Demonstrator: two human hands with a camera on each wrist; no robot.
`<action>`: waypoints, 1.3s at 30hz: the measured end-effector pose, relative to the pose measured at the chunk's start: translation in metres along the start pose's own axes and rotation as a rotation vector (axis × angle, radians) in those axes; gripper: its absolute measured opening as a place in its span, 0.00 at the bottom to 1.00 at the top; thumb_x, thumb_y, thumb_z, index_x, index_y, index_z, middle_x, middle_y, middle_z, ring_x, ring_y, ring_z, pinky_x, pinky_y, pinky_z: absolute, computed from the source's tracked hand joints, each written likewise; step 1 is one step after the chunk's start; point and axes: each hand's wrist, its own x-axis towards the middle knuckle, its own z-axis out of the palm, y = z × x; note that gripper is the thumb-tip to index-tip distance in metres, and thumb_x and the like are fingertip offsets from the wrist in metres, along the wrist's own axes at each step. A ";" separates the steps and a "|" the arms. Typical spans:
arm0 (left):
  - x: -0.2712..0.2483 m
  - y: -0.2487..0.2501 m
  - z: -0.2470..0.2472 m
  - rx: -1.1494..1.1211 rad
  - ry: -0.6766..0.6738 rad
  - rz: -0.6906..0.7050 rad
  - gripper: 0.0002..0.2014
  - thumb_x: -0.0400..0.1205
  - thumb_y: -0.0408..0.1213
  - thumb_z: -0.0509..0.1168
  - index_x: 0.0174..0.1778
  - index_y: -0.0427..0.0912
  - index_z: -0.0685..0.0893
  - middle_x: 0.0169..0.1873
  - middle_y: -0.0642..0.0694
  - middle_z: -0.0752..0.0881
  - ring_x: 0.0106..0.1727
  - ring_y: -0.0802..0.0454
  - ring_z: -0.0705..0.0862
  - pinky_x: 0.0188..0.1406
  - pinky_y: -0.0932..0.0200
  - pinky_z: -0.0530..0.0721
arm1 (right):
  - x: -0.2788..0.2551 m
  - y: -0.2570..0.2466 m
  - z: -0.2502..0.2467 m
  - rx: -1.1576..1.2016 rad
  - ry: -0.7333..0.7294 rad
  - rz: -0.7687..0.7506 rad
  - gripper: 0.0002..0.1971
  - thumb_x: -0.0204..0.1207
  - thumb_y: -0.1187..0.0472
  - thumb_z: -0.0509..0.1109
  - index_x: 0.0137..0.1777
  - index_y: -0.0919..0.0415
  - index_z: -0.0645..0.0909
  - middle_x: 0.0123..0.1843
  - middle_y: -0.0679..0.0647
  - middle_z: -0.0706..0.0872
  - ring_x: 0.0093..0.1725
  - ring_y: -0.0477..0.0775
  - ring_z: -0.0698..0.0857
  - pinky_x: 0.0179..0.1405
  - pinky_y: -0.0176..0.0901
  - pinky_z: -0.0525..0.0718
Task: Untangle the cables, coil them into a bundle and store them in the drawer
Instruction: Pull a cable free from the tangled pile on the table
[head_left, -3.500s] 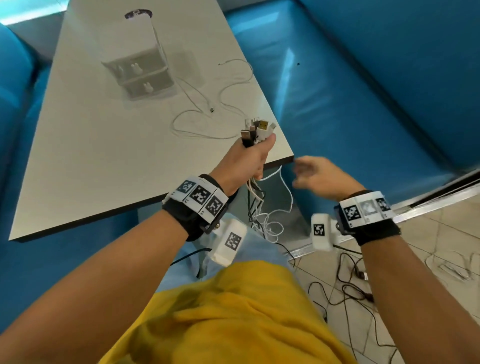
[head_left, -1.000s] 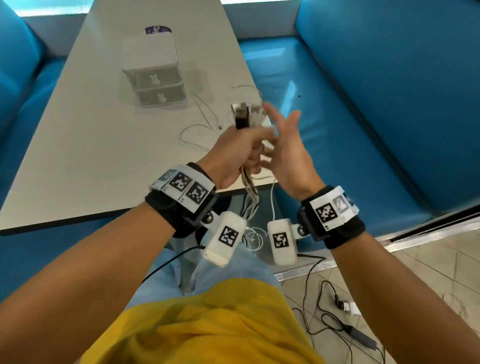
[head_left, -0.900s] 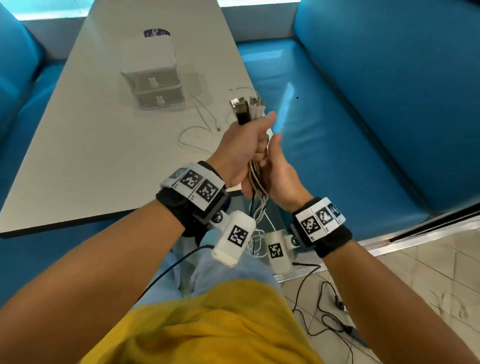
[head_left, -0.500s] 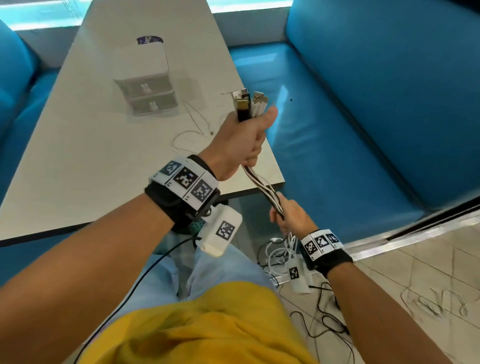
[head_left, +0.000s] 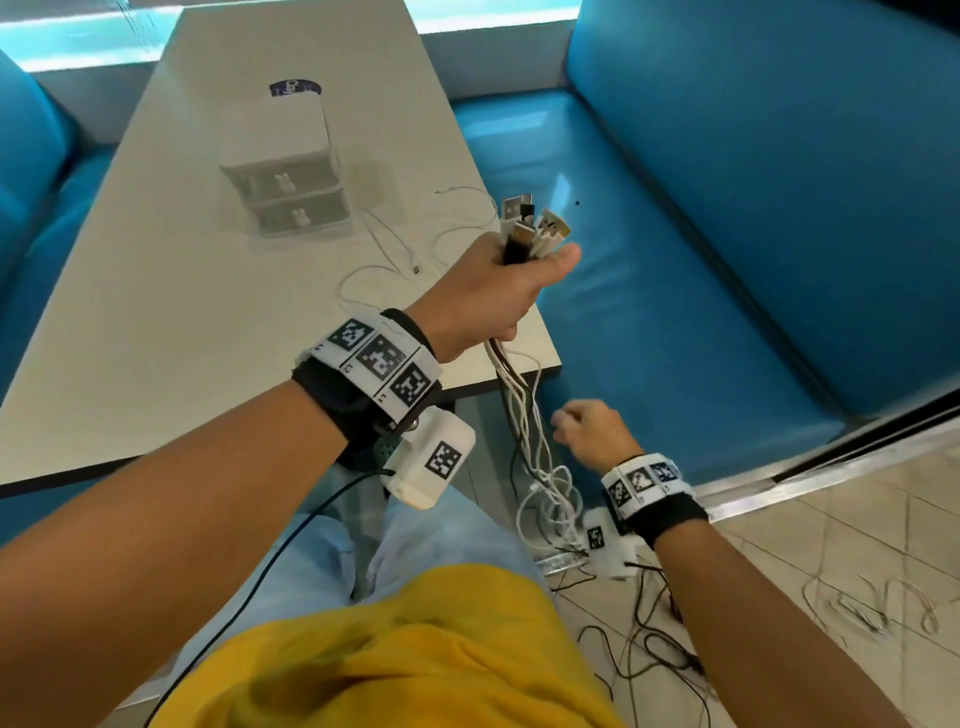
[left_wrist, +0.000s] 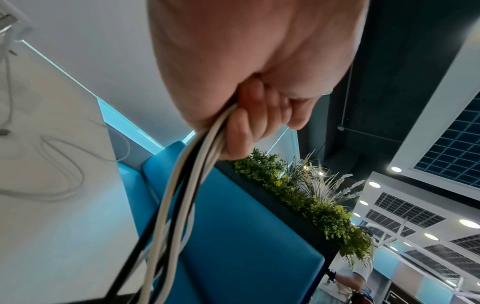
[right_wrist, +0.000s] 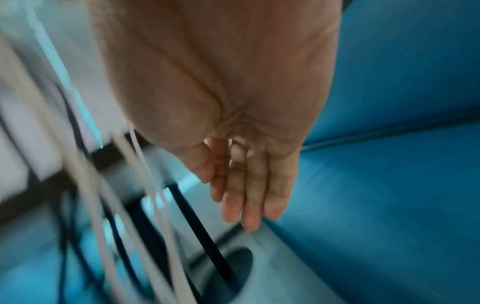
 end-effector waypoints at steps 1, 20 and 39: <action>0.000 -0.003 0.002 0.006 -0.012 -0.005 0.22 0.85 0.43 0.63 0.27 0.49 0.63 0.22 0.49 0.59 0.21 0.54 0.55 0.19 0.65 0.58 | 0.001 -0.010 -0.009 0.104 0.038 -0.007 0.13 0.79 0.59 0.64 0.36 0.61 0.84 0.34 0.55 0.89 0.38 0.57 0.87 0.45 0.50 0.84; -0.014 -0.040 -0.055 0.304 0.115 -0.030 0.04 0.81 0.23 0.58 0.45 0.31 0.77 0.26 0.41 0.75 0.27 0.46 0.76 0.30 0.51 0.77 | -0.041 -0.252 -0.064 0.060 -0.148 -0.668 0.18 0.86 0.50 0.56 0.55 0.52 0.88 0.52 0.44 0.88 0.55 0.44 0.84 0.61 0.40 0.78; -0.035 -0.096 -0.132 -0.336 0.425 -0.256 0.23 0.83 0.38 0.67 0.25 0.50 0.63 0.17 0.55 0.60 0.17 0.58 0.55 0.17 0.64 0.53 | 0.100 -0.274 -0.027 -0.057 -0.127 -0.315 0.33 0.78 0.37 0.63 0.79 0.54 0.67 0.72 0.54 0.77 0.61 0.55 0.82 0.65 0.51 0.80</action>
